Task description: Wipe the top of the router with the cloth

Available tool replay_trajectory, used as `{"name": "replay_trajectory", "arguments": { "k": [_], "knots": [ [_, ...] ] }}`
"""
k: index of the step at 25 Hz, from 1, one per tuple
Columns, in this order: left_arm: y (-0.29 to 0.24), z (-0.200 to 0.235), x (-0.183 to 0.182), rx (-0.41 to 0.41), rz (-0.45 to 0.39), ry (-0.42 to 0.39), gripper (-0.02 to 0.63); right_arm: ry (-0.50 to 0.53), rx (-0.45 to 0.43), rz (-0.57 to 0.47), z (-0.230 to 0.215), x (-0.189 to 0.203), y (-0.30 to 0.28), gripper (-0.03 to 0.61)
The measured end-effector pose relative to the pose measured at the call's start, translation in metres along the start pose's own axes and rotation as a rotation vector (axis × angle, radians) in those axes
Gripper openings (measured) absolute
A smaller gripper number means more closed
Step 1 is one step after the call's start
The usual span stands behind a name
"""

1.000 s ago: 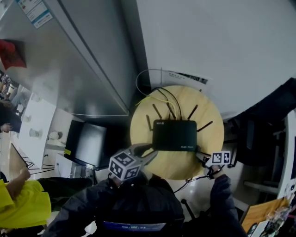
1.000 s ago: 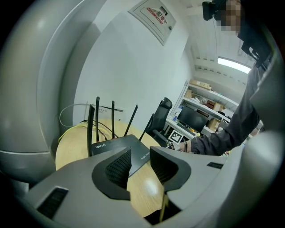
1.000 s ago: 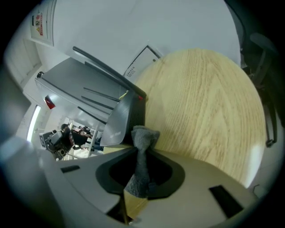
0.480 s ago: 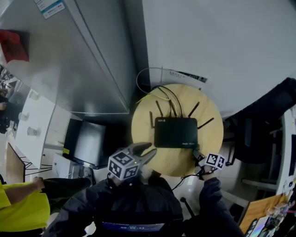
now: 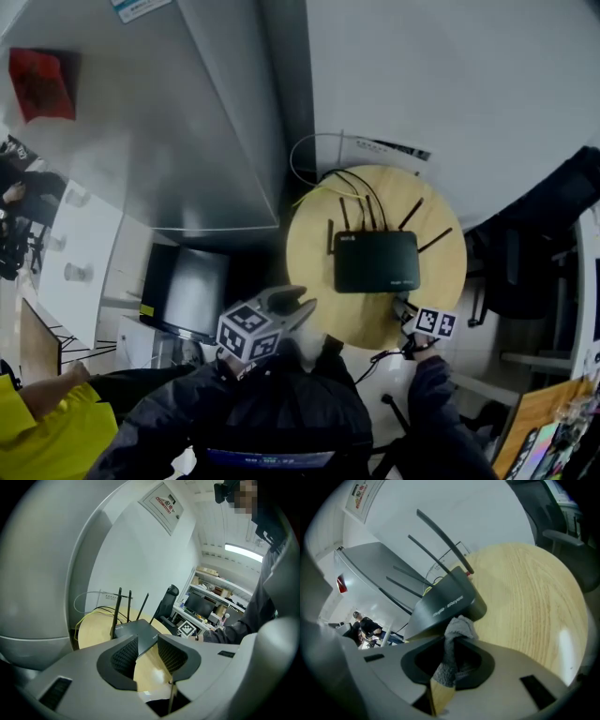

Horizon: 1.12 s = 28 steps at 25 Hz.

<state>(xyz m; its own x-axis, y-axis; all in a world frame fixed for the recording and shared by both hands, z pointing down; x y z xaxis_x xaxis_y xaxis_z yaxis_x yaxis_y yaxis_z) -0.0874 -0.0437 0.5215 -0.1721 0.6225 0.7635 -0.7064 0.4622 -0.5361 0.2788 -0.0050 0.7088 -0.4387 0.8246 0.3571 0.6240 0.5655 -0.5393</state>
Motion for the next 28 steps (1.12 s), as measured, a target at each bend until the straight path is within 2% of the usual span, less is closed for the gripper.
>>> {"name": "replay_trajectory", "arguments": {
  "k": [11, 15, 24, 28],
  "knots": [
    [0.028, 0.024, 0.011, 0.012, -0.012, 0.005, 0.129, 0.013, 0.029, 0.030, 0.038, 0.019, -0.039, 0.074],
    [0.038, 0.035, 0.013, 0.017, -0.015, 0.001, 0.128, 0.009, -0.006, 0.038, 0.054, 0.030, -0.061, 0.074],
    [0.060, 0.061, 0.018, 0.015, -0.028, 0.008, 0.129, 0.015, -0.023, 0.062, 0.089, 0.051, -0.098, 0.074],
    [0.068, 0.070, 0.021, 0.012, -0.034, 0.017, 0.129, -0.003, -0.032, 0.039, 0.098, 0.060, -0.110, 0.074]
  ]
}}
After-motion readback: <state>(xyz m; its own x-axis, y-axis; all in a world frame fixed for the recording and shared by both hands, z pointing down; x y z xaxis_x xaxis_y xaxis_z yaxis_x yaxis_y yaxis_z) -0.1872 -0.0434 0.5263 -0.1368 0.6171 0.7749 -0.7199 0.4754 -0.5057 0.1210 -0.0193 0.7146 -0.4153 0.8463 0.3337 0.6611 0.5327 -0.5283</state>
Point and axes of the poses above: the fingertips, and each gripper's own axes: y backward along the fingers, z to its left, x out of its underside, the point moved 9 cm from there along y, backward along the fingers, and after that the axes turned 10 degrees about -x, right-handed, at the moved point
